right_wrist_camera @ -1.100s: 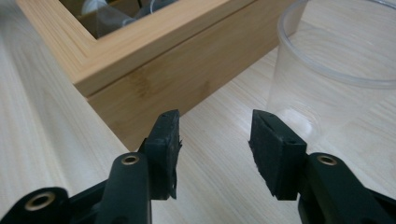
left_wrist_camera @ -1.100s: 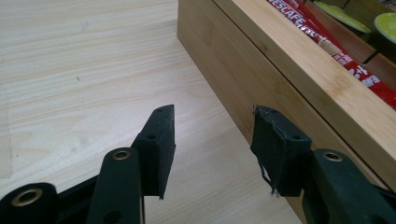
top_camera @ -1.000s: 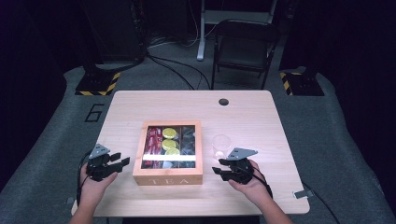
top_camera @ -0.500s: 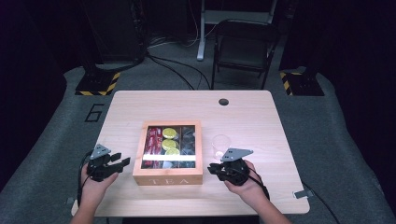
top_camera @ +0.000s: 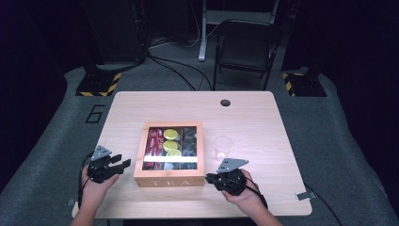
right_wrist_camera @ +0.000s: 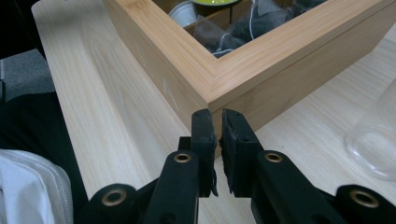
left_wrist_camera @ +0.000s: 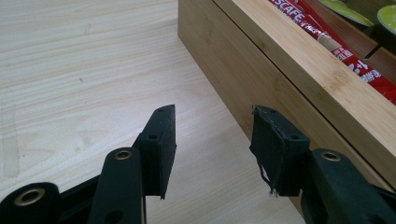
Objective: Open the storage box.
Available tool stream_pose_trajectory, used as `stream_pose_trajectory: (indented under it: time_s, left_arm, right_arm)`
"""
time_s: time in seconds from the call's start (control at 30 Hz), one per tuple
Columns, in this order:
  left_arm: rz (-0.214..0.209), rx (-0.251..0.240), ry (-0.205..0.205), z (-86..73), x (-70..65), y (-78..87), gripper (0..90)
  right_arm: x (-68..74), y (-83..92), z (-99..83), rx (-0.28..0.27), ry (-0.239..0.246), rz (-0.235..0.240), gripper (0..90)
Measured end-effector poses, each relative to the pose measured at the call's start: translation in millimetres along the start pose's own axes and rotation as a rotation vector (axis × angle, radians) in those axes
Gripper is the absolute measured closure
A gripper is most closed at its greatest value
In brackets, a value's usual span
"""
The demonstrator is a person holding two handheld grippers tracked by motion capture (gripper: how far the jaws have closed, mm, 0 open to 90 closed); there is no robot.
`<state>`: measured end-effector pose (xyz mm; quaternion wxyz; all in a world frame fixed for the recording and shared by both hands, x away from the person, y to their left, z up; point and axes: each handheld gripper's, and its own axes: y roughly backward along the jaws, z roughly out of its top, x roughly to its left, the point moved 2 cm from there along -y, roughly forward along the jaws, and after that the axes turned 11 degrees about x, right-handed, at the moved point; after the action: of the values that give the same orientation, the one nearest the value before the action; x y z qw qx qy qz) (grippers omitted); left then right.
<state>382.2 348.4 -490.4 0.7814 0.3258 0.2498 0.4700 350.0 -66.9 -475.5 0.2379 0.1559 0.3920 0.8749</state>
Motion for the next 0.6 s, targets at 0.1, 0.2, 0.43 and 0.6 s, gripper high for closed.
stream_pose_trajectory:
  time_s: [0.1,0.2,0.43,0.6]
  left_arm:
    - [-0.001,0.001,-0.002,-0.1,-0.2,0.4,50.0]
    - [0.000,-0.003,0.000,-0.3,0.0,-0.2,50.0]
    - [-0.005,0.008,-0.006,-0.3,0.5,0.3,49.9]
    - [-0.003,0.005,-0.006,-0.2,0.3,0.1,49.9]
  right_arm:
    - [0.1,-2.3,-0.4,0.015,0.006,0.008,86.3]
    - [-0.8,-4.2,0.3,0.020,0.027,0.003,88.1]
    - [0.9,-7.4,-0.5,0.032,0.014,0.003,88.2]
    - [0.8,-8.4,-0.4,0.026,0.015,0.004,88.2]
